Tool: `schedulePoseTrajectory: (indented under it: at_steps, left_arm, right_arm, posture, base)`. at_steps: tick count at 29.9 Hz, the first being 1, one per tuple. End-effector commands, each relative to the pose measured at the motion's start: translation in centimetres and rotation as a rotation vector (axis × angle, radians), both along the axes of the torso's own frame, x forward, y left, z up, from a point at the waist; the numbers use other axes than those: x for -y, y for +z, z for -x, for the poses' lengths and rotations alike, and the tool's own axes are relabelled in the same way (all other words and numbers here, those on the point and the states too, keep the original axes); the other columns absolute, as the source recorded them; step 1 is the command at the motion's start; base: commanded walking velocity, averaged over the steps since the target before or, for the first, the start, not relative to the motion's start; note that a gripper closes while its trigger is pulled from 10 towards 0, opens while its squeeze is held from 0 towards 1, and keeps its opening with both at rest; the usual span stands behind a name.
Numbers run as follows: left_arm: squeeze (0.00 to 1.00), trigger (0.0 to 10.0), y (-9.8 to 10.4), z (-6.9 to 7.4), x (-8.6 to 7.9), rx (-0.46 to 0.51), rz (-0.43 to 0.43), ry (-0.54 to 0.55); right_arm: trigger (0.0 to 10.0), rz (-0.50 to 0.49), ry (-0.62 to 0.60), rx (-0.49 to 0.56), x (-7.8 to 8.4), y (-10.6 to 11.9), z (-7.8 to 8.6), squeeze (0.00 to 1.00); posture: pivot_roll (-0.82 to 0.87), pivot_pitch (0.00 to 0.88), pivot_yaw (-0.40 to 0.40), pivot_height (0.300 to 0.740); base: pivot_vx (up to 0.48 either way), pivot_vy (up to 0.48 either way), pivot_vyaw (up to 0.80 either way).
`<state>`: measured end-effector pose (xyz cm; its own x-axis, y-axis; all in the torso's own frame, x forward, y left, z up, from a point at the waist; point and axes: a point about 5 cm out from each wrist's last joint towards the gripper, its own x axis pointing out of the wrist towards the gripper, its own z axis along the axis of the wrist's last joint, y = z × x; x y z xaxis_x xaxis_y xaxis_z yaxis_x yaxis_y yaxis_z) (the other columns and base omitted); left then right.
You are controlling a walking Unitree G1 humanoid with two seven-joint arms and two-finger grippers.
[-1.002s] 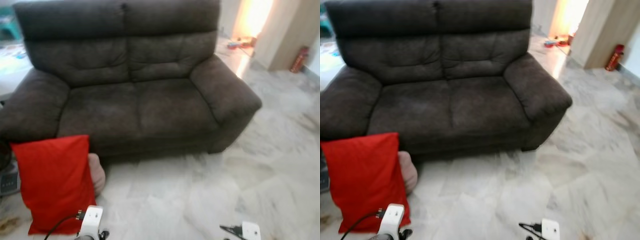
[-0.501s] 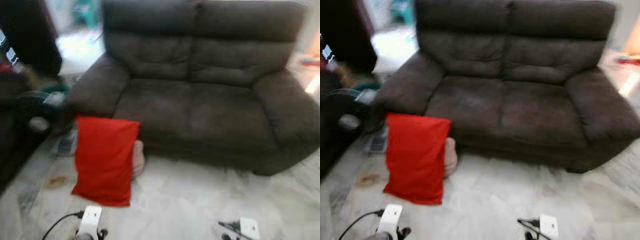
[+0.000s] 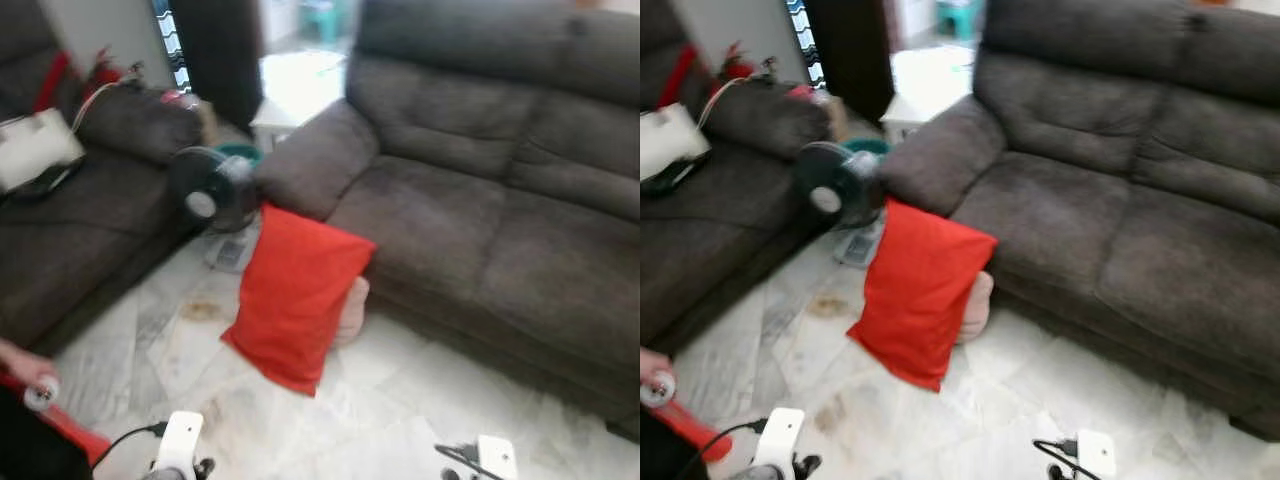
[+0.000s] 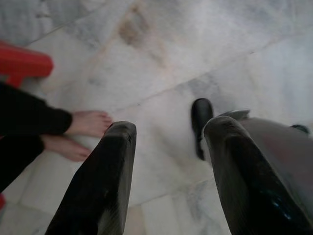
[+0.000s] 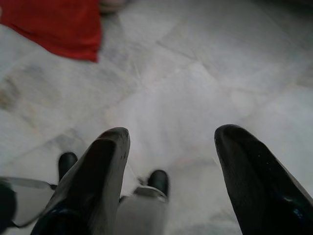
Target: Move the pillow to the sofa from floor
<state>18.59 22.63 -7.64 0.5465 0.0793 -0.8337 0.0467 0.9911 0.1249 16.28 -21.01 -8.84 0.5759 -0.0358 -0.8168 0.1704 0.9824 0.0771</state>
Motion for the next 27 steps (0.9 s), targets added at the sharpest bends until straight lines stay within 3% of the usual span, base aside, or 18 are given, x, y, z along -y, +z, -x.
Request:
schedulePoseTrajectory:
  at_steps: [1,10,27]
  left_arm:
    - [0.00,10.0,0.07,-0.41,0.62,0.014,0.015,-0.004]
    - [0.00,10.0,0.03,-0.37,0.71,0.007,0.032,-0.008]
    - [0.00,10.0,0.04,-0.40,0.74,0.000,0.025,-0.033]
  right_arm:
    - [10.0,0.004,-0.025,-0.040,0.64,-0.40,1.22,0.00]
    - [10.0,-0.001,-0.041,-0.043,0.62,-0.44,1.27,0.00]
    - [10.0,-0.004,-0.039,-0.042,0.62,-0.43,1.26,0.00]
  posture:
    - [0.02,0.000,-0.020,0.740]
    - [0.02,0.000,-0.020,0.740]
    - [0.02,0.000,-0.019,0.740]
  base:
    - [0.000,0.000,0.00]
    - [0.000,0.000,0.00]
    - [0.335,0.000,0.00]
